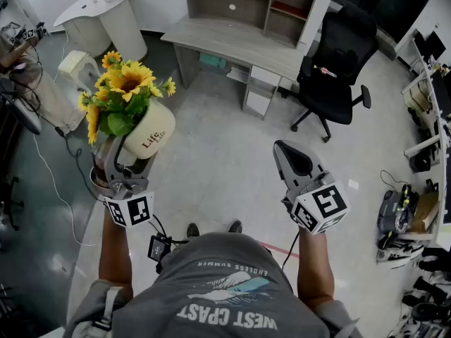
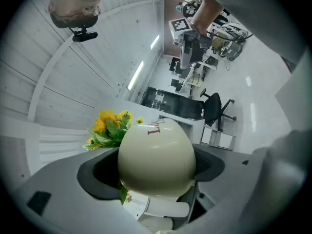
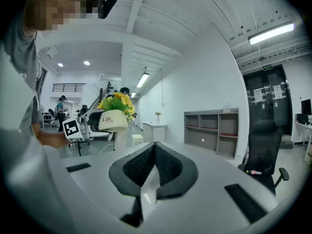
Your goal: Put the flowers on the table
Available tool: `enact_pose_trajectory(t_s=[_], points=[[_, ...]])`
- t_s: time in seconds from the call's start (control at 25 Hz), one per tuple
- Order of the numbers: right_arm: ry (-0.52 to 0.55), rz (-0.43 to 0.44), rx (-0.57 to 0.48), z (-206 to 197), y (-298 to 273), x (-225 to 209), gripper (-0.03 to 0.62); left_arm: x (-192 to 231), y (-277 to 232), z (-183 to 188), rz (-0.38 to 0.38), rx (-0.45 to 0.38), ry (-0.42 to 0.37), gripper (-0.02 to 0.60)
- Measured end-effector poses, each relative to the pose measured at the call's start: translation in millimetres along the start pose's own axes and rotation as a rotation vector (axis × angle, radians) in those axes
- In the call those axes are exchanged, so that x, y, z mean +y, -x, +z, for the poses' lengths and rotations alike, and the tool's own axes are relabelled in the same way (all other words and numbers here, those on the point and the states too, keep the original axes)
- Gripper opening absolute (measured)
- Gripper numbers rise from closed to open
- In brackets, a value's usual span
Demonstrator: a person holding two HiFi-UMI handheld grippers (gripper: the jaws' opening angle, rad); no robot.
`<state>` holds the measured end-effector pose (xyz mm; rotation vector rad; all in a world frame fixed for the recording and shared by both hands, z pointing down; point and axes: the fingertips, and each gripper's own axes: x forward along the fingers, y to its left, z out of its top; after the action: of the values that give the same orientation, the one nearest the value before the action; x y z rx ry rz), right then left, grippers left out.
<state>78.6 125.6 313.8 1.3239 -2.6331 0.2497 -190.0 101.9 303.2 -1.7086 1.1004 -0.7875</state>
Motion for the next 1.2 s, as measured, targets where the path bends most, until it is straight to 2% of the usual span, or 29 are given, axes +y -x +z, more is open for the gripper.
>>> enact_pose_trajectory(t_s=[0.36,0.6,0.92,1.2], points=[[-0.007,0.009,-0.004,-1.5,0.2,-1.0,0.026,-1.7,0.7,-0.1,-0.006,0.015,-0.013,0.428],[-0.062,0.022,-0.064,-0.5,3.2,-2.8,0.029,-0.1,1.6,1.0,-0.004,0.02,-0.026,0.428],[-0.107,0.002,-0.047,-16.5,7.5,-2.6,0.029,0.6,1.0,0.4,-0.01,0.015,-0.038,0.427],[-0.109,-0.063,-0.038,-17.4,24.3,-0.8,0.029,-0.7,0.3,-0.7,-0.018,-0.02,-0.024,0.428]])
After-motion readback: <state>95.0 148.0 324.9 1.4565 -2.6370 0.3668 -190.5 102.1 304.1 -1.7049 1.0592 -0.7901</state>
